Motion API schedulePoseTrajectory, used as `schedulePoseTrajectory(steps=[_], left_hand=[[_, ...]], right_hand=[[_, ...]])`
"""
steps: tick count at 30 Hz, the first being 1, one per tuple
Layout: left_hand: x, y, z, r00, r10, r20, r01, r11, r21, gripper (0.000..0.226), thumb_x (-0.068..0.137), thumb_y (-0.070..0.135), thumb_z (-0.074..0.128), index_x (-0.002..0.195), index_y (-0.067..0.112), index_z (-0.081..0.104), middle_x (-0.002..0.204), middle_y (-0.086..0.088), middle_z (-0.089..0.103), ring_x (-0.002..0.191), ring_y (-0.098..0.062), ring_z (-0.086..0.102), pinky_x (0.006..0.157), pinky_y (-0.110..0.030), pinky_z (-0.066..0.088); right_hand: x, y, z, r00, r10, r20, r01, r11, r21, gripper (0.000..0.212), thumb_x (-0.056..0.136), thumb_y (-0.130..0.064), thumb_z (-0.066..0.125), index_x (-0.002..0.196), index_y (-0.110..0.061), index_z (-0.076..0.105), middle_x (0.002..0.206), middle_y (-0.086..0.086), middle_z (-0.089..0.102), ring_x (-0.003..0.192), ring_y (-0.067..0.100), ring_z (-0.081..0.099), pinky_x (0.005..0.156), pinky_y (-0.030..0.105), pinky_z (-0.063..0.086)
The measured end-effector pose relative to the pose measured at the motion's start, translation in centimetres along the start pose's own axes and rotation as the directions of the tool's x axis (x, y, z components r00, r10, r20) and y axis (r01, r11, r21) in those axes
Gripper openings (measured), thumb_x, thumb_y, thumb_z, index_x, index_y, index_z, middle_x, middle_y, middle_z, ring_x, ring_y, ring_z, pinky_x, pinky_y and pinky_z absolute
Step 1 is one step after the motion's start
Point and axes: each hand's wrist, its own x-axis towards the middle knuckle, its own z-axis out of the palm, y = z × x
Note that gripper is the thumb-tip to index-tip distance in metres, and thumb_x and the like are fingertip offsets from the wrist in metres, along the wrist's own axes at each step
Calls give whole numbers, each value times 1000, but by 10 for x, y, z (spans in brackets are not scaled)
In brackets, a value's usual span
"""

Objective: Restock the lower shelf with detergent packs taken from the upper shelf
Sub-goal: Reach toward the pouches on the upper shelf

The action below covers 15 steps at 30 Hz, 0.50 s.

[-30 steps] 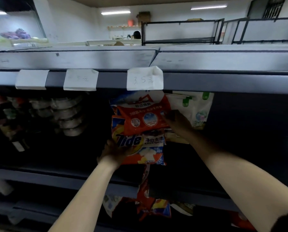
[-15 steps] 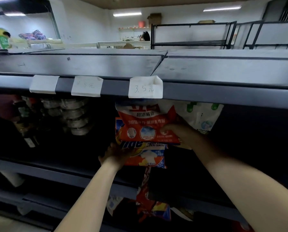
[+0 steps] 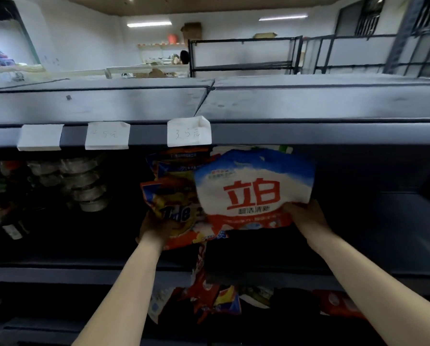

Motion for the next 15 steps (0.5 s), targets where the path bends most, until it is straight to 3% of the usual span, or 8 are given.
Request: schedulePoseTrajectory(steps=[2,4,7,11,15], left_hand=[[-8,-11,3,996,73,-45,-73,997,-16,81,76,12,79,144,12,36,140,-11,47,124,-36,47,90,-37,43],[-15,-17,4,994,102,-49,-103,994,-26,82,74,13,80,143,13,36,137,-11,50,118,-35,50,80,-34,41],[-29,-18,4,995,82,-51,-85,995,-60,86,73,16,81,145,15,33,135,-9,50,117,-34,51,80,-33,43],[-62,-13,12,986,159,39,-159,987,-21,59,75,26,78,128,18,54,112,1,61,103,-29,60,87,-34,49],[-100,5,21,916,377,138,-393,912,120,18,80,40,70,95,32,61,80,15,63,79,-18,63,68,-31,48]], right_hand=[[-8,8,-14,983,40,-179,-41,999,0,9,90,-24,58,88,-32,60,80,-10,68,69,7,68,56,22,51],[-18,17,-26,948,80,-309,-108,991,-74,12,93,-25,51,99,-20,59,92,2,66,82,23,66,69,34,53],[-36,23,-38,884,75,-461,-154,979,-137,14,93,-20,44,97,-13,55,82,6,60,73,27,59,61,30,44],[-68,21,-50,775,61,-629,-184,974,-132,16,85,-15,42,74,-13,52,67,7,55,62,26,54,54,30,38],[-108,12,-73,676,-6,-737,-158,976,-152,18,79,-17,37,65,-15,47,65,6,54,64,30,51,63,36,39]])
